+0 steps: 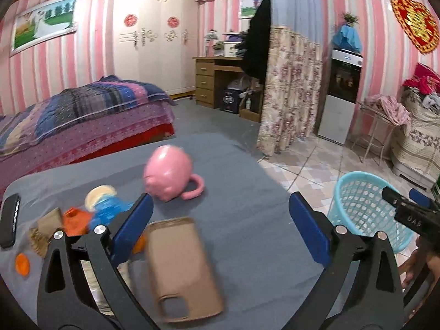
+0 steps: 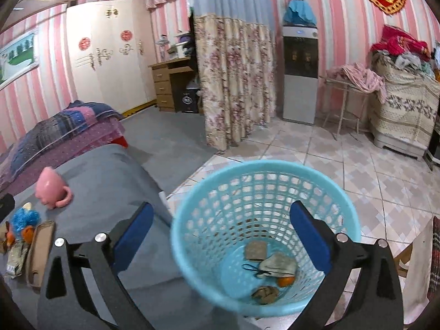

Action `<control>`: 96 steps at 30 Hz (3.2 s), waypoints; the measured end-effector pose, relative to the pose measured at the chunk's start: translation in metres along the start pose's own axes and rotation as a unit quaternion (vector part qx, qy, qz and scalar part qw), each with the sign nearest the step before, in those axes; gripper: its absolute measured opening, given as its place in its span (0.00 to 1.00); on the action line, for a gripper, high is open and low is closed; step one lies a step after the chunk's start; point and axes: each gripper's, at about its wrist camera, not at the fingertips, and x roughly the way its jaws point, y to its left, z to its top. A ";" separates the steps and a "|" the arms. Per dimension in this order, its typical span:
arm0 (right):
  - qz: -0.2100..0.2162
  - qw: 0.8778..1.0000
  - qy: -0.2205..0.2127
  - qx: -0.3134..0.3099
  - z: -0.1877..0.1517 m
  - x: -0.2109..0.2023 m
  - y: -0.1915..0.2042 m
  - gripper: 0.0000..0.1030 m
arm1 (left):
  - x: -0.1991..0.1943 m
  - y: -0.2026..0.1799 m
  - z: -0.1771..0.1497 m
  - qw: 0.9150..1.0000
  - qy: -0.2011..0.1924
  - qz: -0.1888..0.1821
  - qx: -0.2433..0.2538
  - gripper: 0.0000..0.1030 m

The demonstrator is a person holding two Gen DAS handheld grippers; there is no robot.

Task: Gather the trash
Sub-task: 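Move both tools back over the table toward the remaining trash, then grasp the orange cup with the left tool while the right tool grasps the blue plastic bag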

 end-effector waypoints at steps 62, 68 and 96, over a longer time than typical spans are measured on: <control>0.226 0.939 0.091 -0.244 -0.071 0.015 0.367 0.83 | -0.043 0.320 -0.097 0.974 0.092 0.179 -0.101 0.38; 0.255 0.925 0.123 -0.253 -0.075 0.030 0.382 0.22 | -0.042 0.329 -0.096 0.973 0.093 0.179 -0.117 0.38; 0.138 0.983 0.021 -0.120 -0.039 -0.028 0.122 0.13 | -0.047 0.182 -0.045 0.991 0.034 0.103 -0.074 0.38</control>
